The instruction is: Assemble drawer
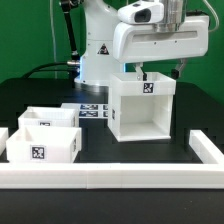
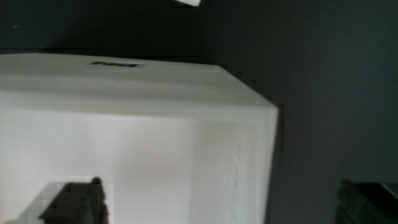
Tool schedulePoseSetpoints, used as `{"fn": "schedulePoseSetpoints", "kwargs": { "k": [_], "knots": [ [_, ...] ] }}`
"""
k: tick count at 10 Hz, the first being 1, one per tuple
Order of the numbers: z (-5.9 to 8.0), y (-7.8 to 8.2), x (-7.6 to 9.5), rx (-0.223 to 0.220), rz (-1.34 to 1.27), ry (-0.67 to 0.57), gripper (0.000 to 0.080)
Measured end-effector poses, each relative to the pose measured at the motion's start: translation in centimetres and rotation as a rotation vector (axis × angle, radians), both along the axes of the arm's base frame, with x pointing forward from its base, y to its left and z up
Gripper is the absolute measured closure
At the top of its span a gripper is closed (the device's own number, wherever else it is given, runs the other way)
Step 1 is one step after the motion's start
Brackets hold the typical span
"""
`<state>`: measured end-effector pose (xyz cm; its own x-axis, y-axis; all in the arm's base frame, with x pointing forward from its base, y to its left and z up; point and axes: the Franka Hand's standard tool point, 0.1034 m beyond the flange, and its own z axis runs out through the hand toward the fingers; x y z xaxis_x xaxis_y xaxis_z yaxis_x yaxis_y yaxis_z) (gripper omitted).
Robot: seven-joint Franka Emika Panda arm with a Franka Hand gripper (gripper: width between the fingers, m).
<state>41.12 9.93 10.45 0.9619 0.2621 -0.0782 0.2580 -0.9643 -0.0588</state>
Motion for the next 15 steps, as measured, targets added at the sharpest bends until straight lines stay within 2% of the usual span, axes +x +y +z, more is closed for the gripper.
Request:
{"fn": "schedulePoseSetpoints", "kwargs": {
  "k": [2, 3, 4, 5, 6, 7, 8, 9, 15],
  "knots": [
    [-0.4, 0.04, -0.03, 0.001, -0.001, 0.009, 0.015],
    [-0.46, 0.02, -0.01, 0.002, -0.002, 0.01, 0.0242],
    [-0.46, -0.01, 0.03, 0.002, -0.003, 0.011, 0.0377],
    [-0.47, -0.01, 0.03, 0.002, -0.004, 0.011, 0.0377],
    [-0.47, 0.0, 0.03, 0.002, -0.003, 0.011, 0.0615],
    [-0.48, 0.0, 0.02, 0.002, -0.003, 0.011, 0.0615],
    [-0.47, -0.01, 0.03, 0.002, -0.003, 0.01, 0.0741],
    [-0.44, 0.0, 0.08, 0.002, -0.002, 0.008, 0.0763],
    [-0.37, -0.05, 0.28, 0.002, -0.004, 0.006, 0.0762]
  ]
}}
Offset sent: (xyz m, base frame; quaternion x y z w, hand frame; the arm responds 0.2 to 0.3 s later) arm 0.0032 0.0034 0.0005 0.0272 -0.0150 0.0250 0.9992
